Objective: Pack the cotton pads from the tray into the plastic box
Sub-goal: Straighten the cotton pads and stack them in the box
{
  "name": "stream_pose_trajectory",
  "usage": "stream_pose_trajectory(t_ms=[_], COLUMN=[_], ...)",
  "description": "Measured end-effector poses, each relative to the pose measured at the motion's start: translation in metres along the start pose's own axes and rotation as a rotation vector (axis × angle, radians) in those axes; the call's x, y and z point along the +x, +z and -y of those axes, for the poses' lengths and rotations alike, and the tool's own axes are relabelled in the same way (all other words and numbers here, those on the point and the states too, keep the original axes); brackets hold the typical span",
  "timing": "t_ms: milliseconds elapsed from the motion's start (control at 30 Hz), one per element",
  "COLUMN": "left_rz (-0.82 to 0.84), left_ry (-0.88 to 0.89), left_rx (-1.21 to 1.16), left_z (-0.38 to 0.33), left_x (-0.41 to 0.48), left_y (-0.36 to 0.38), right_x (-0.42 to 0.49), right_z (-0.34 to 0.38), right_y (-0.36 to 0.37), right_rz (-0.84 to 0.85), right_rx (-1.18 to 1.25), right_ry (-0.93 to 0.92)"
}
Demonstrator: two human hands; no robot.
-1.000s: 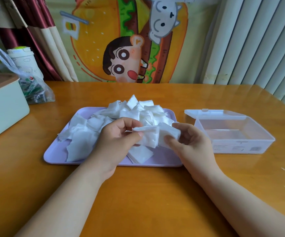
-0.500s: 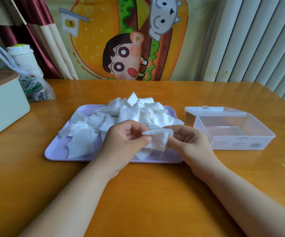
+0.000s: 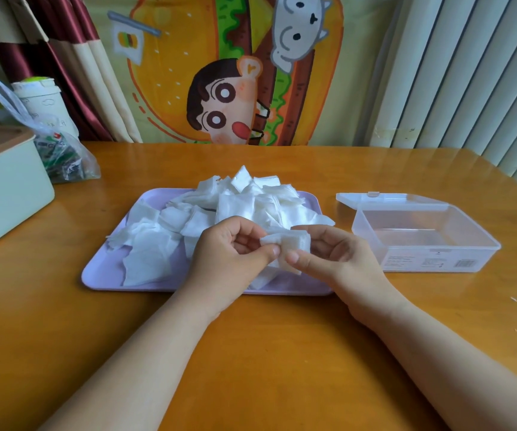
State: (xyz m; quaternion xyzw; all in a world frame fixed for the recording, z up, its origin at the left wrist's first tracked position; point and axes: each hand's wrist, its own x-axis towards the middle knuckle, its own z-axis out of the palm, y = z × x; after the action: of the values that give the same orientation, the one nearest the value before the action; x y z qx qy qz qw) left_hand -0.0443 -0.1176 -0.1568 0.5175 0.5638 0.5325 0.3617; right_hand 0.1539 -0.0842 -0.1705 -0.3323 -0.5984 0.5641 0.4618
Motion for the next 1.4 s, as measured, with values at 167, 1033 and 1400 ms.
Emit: stream_pose_trajectory(t_ms=[167, 1033, 1400], left_rz=[0.087, 0.026, 0.218], left_ry=[0.016, 0.358, 0.046], left_rx=[0.056, 0.260, -0.065], left_z=[-0.003, -0.013, -0.064], left_x=[0.000, -0.001, 0.027], left_y=[-0.002, 0.022, 0.062], right_x=[0.001, -0.006, 0.002], right_z=[-0.006, 0.031, 0.064], right_y=[-0.002, 0.009, -0.057], right_rz=[-0.073, -0.094, -0.126], right_rx=[-0.175, 0.120, -0.012], right_ry=[-0.097, 0.112, 0.093])
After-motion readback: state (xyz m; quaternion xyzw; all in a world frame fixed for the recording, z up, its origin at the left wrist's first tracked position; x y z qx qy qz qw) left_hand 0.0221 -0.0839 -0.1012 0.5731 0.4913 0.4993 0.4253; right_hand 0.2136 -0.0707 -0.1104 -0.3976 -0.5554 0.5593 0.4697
